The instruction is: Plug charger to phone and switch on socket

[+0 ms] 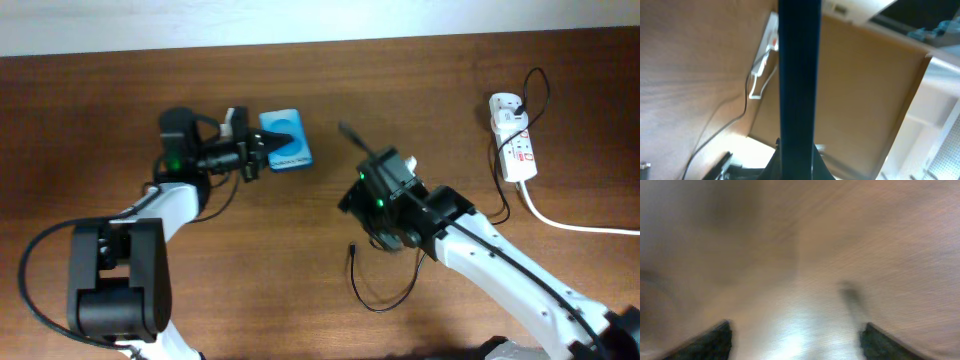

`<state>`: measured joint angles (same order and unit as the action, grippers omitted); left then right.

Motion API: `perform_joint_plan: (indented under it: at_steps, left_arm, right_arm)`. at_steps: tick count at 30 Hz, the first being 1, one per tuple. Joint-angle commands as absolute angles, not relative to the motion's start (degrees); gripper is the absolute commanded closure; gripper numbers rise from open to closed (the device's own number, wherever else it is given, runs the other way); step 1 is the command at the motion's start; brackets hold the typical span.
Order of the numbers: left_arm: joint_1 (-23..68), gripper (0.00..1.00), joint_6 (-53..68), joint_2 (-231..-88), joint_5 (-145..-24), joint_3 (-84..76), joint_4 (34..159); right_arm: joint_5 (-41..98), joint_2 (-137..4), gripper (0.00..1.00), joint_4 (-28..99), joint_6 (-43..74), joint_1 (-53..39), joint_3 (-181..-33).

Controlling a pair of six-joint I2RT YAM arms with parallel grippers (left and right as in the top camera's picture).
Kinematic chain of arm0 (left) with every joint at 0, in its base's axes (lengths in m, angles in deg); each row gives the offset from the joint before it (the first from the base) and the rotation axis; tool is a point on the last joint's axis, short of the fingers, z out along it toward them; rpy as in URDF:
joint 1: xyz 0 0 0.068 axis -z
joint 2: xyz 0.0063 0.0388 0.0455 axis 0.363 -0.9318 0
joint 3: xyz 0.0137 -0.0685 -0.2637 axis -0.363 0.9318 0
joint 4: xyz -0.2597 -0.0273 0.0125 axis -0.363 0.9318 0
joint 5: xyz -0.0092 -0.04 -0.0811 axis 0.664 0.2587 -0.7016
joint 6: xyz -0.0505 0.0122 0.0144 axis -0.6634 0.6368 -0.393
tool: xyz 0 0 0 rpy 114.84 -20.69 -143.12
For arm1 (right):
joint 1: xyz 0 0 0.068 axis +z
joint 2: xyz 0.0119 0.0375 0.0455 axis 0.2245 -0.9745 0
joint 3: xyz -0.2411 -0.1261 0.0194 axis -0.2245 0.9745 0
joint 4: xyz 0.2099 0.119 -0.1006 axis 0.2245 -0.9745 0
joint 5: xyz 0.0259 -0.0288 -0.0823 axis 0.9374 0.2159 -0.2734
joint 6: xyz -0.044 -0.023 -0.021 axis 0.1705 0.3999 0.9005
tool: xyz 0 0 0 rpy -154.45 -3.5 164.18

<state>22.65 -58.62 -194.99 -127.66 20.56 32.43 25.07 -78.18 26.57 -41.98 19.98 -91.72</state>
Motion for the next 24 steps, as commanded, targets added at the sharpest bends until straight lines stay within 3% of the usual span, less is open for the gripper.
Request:
perform_joint_plan:
  at_steps: [1, 8, 24]
  left_arm:
    - [21.0, 1.00, -56.3, -193.3, -131.3, 19.1, 33.0]
    - [20.9, 1.00, -56.3, -193.3, -133.6, 19.1, 33.0]
    - [21.0, 1.00, -56.3, -193.3, -133.8, 19.1, 33.0]
  right_arm:
    - [21.5, -78.9, 0.01, 19.7, -34.5, 19.2, -91.3]
    - [21.5, -78.9, 0.02, 13.2, -34.2, 19.3, -91.3]
    - [21.5, -78.9, 0.02, 13.5, -34.2, 19.2, -91.3]
